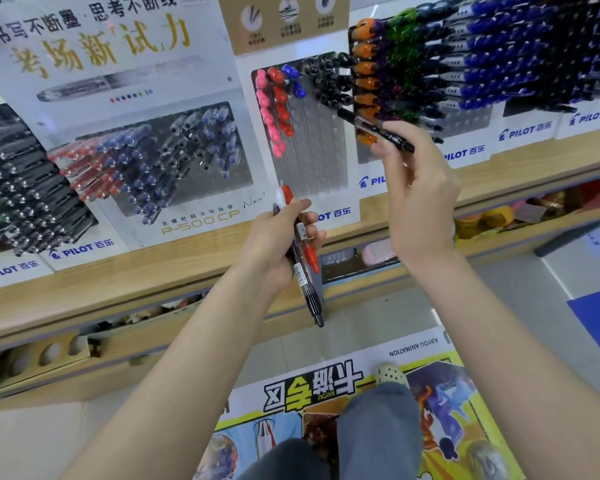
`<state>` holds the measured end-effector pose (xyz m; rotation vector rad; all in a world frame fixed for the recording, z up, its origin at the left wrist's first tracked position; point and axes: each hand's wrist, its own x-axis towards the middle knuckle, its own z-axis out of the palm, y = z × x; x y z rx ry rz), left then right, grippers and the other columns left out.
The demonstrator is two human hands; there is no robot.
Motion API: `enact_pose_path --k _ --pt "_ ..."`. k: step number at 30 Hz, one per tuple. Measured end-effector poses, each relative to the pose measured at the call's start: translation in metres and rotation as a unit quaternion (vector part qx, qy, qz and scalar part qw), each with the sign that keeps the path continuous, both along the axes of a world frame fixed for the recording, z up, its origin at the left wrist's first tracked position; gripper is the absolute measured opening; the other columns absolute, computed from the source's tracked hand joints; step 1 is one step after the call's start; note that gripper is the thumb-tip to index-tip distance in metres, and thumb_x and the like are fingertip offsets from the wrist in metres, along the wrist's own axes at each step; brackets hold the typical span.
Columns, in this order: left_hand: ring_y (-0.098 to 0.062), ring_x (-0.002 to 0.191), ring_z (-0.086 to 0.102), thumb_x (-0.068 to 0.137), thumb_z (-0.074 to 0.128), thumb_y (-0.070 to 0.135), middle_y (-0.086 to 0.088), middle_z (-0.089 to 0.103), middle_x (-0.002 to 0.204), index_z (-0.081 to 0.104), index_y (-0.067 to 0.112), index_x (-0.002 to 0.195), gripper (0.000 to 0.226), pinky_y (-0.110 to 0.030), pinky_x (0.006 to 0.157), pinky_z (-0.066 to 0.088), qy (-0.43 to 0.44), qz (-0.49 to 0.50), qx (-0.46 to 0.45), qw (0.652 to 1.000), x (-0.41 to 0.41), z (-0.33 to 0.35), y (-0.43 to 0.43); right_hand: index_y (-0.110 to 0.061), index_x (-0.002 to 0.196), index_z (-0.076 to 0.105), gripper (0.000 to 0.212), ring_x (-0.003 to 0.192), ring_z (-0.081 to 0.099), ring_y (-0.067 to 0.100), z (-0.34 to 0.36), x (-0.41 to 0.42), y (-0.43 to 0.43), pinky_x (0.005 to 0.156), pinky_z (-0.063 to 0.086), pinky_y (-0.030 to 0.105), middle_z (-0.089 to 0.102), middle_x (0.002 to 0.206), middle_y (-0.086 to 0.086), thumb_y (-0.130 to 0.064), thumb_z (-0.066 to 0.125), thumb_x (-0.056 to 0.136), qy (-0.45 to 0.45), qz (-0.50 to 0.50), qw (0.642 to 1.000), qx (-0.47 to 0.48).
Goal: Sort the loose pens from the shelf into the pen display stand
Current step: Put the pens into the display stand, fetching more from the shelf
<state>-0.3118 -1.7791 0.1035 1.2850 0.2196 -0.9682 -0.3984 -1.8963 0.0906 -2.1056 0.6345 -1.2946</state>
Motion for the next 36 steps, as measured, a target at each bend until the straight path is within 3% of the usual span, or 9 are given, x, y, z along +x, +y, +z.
enact_pose_path --k 4,7,12,18,22,25,29,36 --pt "-0.009 0.041 0.046 0.096 0.052 0.009 -0.003 0.054 0.061 0.058 0.001 0.103 0.013 -0.018 0.042 0.046 0.002 -0.008 0.0 1.0 -0.001 -0.001 0.0 0.0 0.117 0.058 0.026 0.094 0.063 0.017 0.001 0.009 0.001 0.081 0.047 0.017 0.066 0.107 0.01 -0.01 0.048 0.096 0.02 0.011 1.0 -0.019" --pt "-0.009 0.04 0.046 0.097 0.05 0.011 -0.004 0.054 0.061 0.057 -0.003 0.113 0.022 -0.018 0.042 0.046 0.004 -0.004 0.001 1.0 -0.002 -0.003 0.001 -0.003 0.118 0.058 0.026 0.091 0.061 0.014 0.008 0.018 0.0 0.08 0.044 0.015 0.066 0.105 0.008 -0.013 0.048 0.096 0.042 0.009 0.998 -0.036" --pt "-0.008 0.041 0.046 0.099 0.047 0.016 -0.003 0.053 0.061 0.056 -0.002 0.114 0.025 -0.018 0.041 0.046 0.01 -0.007 -0.002 1.0 -0.001 -0.001 0.004 -0.004 0.117 0.06 0.027 0.088 0.062 0.02 0.015 0.034 -0.002 0.076 0.051 0.03 0.066 0.102 0.009 -0.017 0.049 0.096 0.077 -0.016 0.996 -0.044" --pt "-0.009 0.042 0.046 0.099 0.047 0.016 -0.002 0.054 0.06 0.056 -0.002 0.114 0.026 -0.018 0.042 0.046 0.02 -0.01 -0.005 1.0 -0.002 0.002 0.007 -0.004 0.119 0.06 0.028 0.082 0.059 0.016 0.017 0.04 -0.001 0.073 0.05 0.029 0.066 0.1 0.01 -0.017 0.051 0.095 0.099 -0.016 0.995 -0.022" --pt "-0.008 0.041 0.046 0.098 0.047 0.016 -0.003 0.053 0.062 0.056 -0.003 0.113 0.025 -0.019 0.043 0.047 0.018 -0.013 -0.009 1.0 -0.004 0.004 0.009 -0.004 0.107 0.059 0.021 0.076 0.055 0.007 0.02 0.03 0.003 0.067 0.05 0.021 0.063 0.094 0.003 -0.019 0.055 0.093 0.049 -0.004 0.999 -0.01" --pt "-0.008 0.041 0.046 0.098 0.048 0.015 -0.003 0.053 0.062 0.055 -0.003 0.112 0.024 -0.021 0.044 0.049 0.014 -0.013 -0.009 1.0 -0.005 0.004 0.01 -0.003 0.098 0.06 0.016 0.069 0.056 0.011 0.02 0.026 0.0 0.062 0.051 0.028 0.059 0.081 -0.002 -0.018 0.055 0.092 0.042 -0.007 0.999 -0.029" --pt "-0.008 0.04 0.047 0.098 0.048 0.015 -0.003 0.053 0.061 0.055 -0.003 0.112 0.024 -0.021 0.045 0.049 0.016 -0.012 -0.01 1.0 -0.004 0.003 0.011 -0.003 0.096 0.06 0.015 0.067 0.061 0.021 0.022 0.028 -0.006 0.06 0.053 0.039 0.063 0.078 0.007 -0.017 0.056 0.092 0.059 0.0 0.998 -0.022" --pt "-0.008 0.041 0.049 0.098 0.047 0.016 -0.002 0.056 0.058 0.056 -0.002 0.113 0.025 -0.023 0.046 0.052 0.018 -0.005 -0.01 1.0 -0.002 0.008 0.009 0.0 0.093 0.06 0.013 0.068 0.059 0.02 0.02 0.041 -0.01 0.062 0.052 0.042 0.06 0.075 0.004 -0.013 0.058 0.09 0.081 0.006 0.997 0.0"
